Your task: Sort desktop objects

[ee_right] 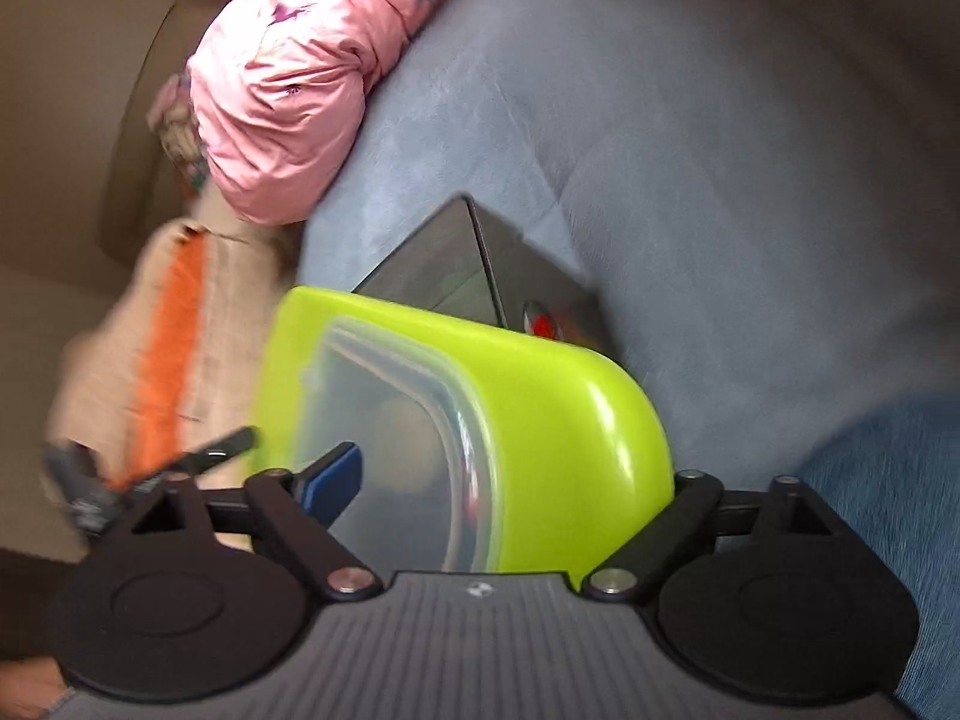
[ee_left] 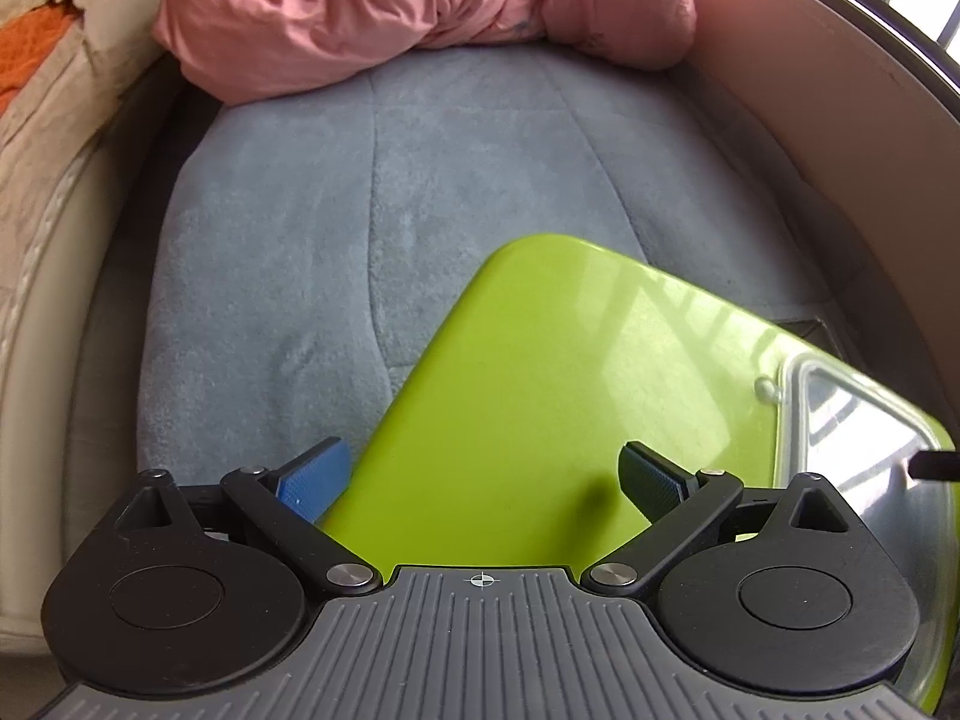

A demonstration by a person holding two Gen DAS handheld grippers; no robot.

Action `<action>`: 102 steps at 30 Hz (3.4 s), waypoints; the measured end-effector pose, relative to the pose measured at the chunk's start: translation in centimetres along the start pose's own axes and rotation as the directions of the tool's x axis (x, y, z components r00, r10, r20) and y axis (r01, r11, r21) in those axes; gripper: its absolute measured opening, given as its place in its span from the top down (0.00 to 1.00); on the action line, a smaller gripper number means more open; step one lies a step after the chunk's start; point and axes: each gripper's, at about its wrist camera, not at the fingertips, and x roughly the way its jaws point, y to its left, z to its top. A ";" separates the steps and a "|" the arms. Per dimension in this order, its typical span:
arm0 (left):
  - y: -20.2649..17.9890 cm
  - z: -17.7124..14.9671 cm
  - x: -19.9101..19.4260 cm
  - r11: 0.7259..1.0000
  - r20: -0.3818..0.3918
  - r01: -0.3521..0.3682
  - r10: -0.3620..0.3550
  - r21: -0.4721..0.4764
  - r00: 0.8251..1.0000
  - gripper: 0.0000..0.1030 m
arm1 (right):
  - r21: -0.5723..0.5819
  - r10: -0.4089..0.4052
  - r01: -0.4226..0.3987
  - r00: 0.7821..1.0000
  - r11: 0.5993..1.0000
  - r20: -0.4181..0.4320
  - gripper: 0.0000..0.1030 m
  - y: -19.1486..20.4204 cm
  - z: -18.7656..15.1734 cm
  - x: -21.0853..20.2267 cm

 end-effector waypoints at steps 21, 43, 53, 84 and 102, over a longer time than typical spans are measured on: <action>9.4 -1.6 3.6 0.733 0.095 0.476 -0.497 -0.486 0.862 0.00 | -0.088 -0.095 0.105 0.990 0.991 0.104 0.04 -2.7 4.8 -6.6; 10.2 -8.8 4.3 0.616 0.035 0.515 -0.621 -0.596 0.783 0.00 | -0.182 0.091 -0.122 0.981 0.976 -0.170 0.22 -1.4 4.5 2.3; 8.8 -8.2 11.0 0.617 -0.126 0.603 -0.744 -0.506 0.656 0.00 | 0.036 0.389 -0.402 0.855 0.915 -0.342 0.13 -4.9 6.2 7.1; 11.5 -3.8 12.9 0.414 0.092 0.723 -0.832 -0.553 0.547 0.00 | 0.171 0.575 -0.554 0.735 0.815 -0.358 0.01 -5.7 8.2 8.8; 16.0 1.3 15.8 0.281 0.306 0.767 -0.796 -0.577 0.522 0.00 | 0.260 0.714 -0.666 0.672 0.699 -0.196 0.00 -5.0 13.6 13.7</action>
